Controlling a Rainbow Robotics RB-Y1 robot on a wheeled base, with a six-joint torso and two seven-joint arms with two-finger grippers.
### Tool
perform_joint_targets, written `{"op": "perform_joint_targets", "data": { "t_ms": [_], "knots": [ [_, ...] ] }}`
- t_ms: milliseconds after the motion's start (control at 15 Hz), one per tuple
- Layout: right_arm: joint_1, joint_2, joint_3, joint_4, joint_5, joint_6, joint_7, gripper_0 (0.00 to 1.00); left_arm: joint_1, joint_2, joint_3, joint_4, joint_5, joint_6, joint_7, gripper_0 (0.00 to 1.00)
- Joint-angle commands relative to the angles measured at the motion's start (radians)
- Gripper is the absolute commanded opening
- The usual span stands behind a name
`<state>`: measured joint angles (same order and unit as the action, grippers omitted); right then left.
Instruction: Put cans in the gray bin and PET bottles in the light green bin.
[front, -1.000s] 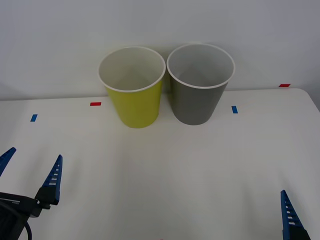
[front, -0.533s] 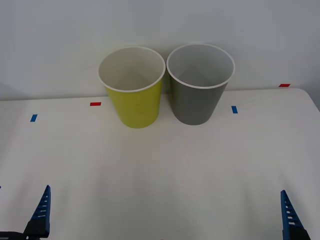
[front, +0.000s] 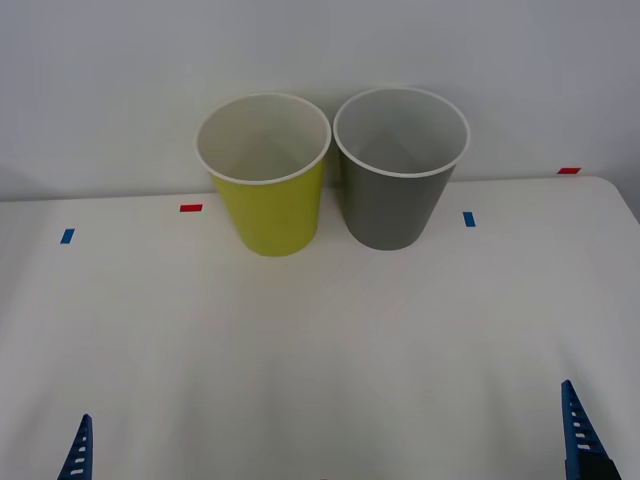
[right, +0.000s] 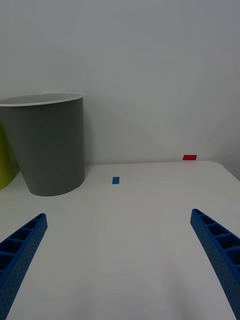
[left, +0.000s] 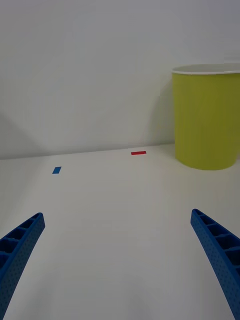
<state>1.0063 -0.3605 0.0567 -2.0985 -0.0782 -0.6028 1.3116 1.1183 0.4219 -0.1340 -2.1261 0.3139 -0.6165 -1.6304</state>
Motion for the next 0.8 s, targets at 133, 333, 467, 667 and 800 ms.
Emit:
{"op": "perform_joint_targets", "data": {
  "t_ms": [133, 333, 467, 667, 800],
  "knots": [
    [0.0, 0.0, 0.0, 0.0, 0.0, 0.0, 0.0, 1.0, 0.003, 0.0, -0.003, 0.003, -0.004, -0.015, 0.011, 1.0],
    [0.0, 0.0, 0.0, 0.0, 0.0, 0.0, 0.0, 1.0, 0.003, 0.0, -0.003, 0.003, -0.004, -0.015, 0.011, 1.0],
    [0.0, 0.0, 0.0, 0.0, 0.0, 0.0, 0.0, 1.0, 0.003, 0.0, -0.003, 0.003, -0.004, -0.015, 0.011, 1.0],
    [0.0, 0.0, 0.0, 0.0, 0.0, 0.0, 0.0, 1.0, 0.003, 0.0, -0.003, 0.003, -0.004, -0.015, 0.011, 1.0],
    [0.0, 0.0, 0.0, 0.0, 0.0, 0.0, 0.0, 1.0, 0.003, 0.0, -0.003, 0.003, -0.004, -0.015, 0.011, 1.0]
  ]
}}
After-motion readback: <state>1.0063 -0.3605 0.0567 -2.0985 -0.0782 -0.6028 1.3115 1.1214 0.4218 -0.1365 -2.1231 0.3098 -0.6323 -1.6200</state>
